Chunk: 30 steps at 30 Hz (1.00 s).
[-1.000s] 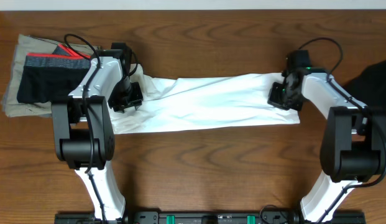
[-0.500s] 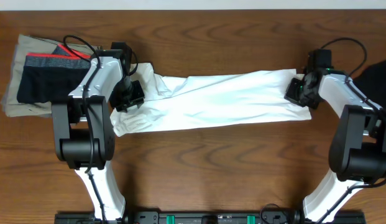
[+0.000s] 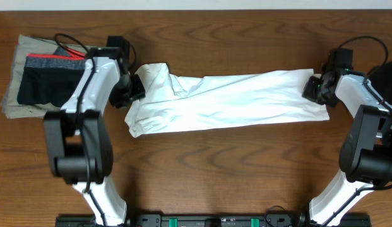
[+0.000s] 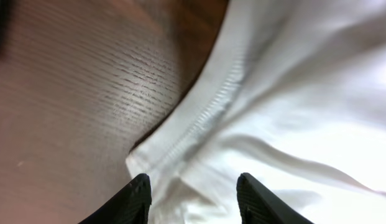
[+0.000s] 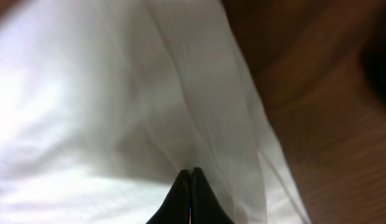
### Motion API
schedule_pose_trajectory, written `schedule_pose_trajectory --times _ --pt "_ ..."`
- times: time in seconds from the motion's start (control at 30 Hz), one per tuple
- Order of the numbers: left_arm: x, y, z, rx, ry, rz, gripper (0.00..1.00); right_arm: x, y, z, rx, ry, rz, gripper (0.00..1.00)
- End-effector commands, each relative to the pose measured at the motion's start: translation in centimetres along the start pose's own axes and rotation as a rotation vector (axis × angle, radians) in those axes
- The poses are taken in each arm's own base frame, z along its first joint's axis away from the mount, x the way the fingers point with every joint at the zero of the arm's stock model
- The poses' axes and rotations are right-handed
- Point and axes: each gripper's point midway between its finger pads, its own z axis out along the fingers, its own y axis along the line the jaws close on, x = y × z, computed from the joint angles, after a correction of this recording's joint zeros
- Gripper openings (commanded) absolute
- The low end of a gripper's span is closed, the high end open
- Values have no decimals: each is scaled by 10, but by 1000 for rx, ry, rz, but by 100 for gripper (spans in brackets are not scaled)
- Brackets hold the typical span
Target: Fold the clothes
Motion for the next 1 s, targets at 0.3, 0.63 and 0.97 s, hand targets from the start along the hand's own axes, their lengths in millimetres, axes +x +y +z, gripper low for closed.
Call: schedule_pose_trajectory --times 0.3,0.63,0.97 --pt "-7 -6 -44 58 -110 19 71 -67 5 -82 14 -92 -22 19" --pt "-7 -5 -44 57 -108 20 98 -34 -39 -110 -107 90 -86 81" --pt "-6 -5 -43 57 -108 20 98 -4 -36 -71 -530 59 -174 85"
